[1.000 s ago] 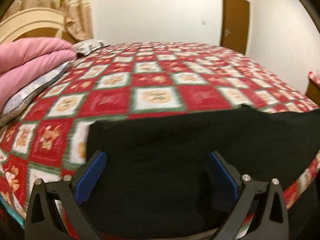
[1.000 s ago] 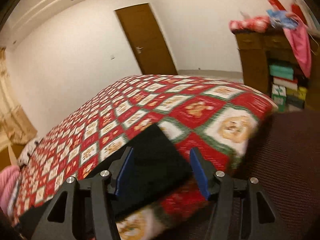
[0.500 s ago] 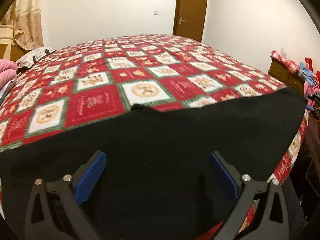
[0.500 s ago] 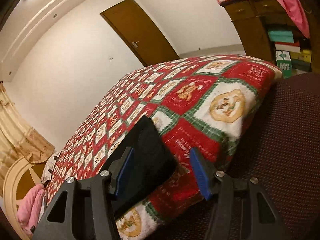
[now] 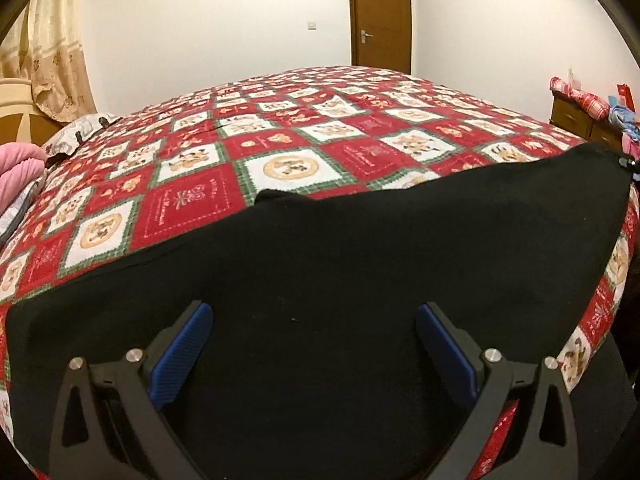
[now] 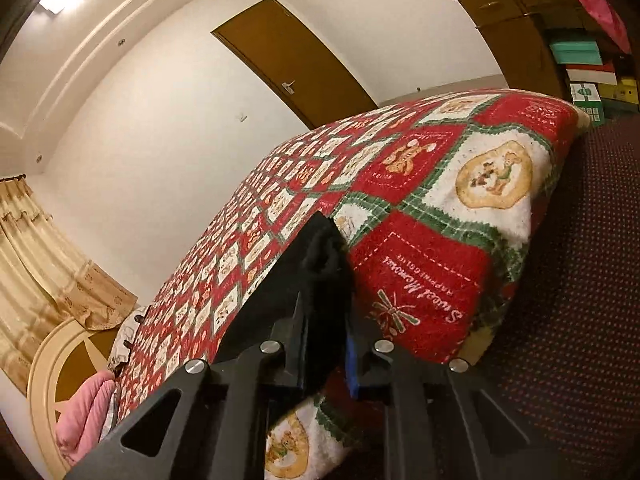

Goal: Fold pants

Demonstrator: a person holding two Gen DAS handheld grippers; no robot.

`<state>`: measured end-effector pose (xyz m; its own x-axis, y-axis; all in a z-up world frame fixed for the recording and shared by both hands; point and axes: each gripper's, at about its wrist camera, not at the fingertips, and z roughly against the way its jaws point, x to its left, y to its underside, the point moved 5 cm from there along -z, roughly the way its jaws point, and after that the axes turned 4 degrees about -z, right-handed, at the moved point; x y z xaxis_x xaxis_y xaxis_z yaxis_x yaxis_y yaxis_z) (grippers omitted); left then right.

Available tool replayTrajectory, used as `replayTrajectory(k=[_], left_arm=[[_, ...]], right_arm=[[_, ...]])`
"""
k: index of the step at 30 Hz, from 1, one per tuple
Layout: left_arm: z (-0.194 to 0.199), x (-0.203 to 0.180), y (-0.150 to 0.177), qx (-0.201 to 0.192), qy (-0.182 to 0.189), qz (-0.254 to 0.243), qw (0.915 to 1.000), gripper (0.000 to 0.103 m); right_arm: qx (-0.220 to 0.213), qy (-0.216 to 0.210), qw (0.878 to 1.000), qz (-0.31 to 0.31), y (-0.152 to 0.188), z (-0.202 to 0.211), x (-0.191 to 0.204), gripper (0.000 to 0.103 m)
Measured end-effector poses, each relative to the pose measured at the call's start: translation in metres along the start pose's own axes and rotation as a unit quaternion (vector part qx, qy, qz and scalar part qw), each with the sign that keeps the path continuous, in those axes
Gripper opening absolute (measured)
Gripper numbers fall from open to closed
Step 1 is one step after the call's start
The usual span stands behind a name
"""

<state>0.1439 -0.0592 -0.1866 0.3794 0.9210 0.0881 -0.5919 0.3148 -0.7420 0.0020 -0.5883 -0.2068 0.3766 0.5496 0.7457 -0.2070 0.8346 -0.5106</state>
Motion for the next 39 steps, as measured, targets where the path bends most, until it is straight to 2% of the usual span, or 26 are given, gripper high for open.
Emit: replayTrajectory(k=[5, 9, 15, 21, 28, 31, 36, 39], left_arm=[[0.000, -0.001, 0.000, 0.002, 0.001, 0.000, 1.0000, 0.103], [0.000, -0.001, 0.000, 0.004, 0.004, 0.002, 1.0000, 0.103], [0.001, -0.002, 0.001, 0.007, 0.005, 0.006, 0.9999, 0.103], [0.008, 0.001, 0.002, 0.002, 0.020, 0.031, 0.9993, 0.103], [0.015, 0.006, 0.004, -0.008, 0.044, 0.057, 0.9974, 0.103], [0.019, 0.009, 0.005, -0.013, 0.060, 0.074, 0.9954, 0.103], [0.025, 0.008, 0.004, -0.019, 0.095, 0.090, 0.9912, 0.103], [0.025, 0.004, 0.002, -0.019, 0.122, 0.099, 0.9874, 0.103]], right_arm=[[-0.019, -0.007, 0.999, 0.045, 0.001, 0.008, 0.025, 0.011], [-0.036, -0.018, 0.992, 0.119, 0.011, 0.020, 0.068, 0.011], [-0.034, -0.055, 0.971, 0.231, 0.045, 0.031, 0.142, 0.010], [0.004, -0.105, 0.943, 0.317, 0.107, 0.028, 0.217, 0.010], [0.082, -0.162, 0.902, 0.392, 0.207, 0.004, 0.281, 0.010], [0.118, -0.171, 0.878, 0.430, 0.260, -0.012, 0.298, 0.010], [0.150, -0.142, 0.839, 0.504, 0.325, -0.037, 0.301, 0.010], [0.182, -0.111, 0.808, 0.548, 0.355, -0.054, 0.291, 0.012]])
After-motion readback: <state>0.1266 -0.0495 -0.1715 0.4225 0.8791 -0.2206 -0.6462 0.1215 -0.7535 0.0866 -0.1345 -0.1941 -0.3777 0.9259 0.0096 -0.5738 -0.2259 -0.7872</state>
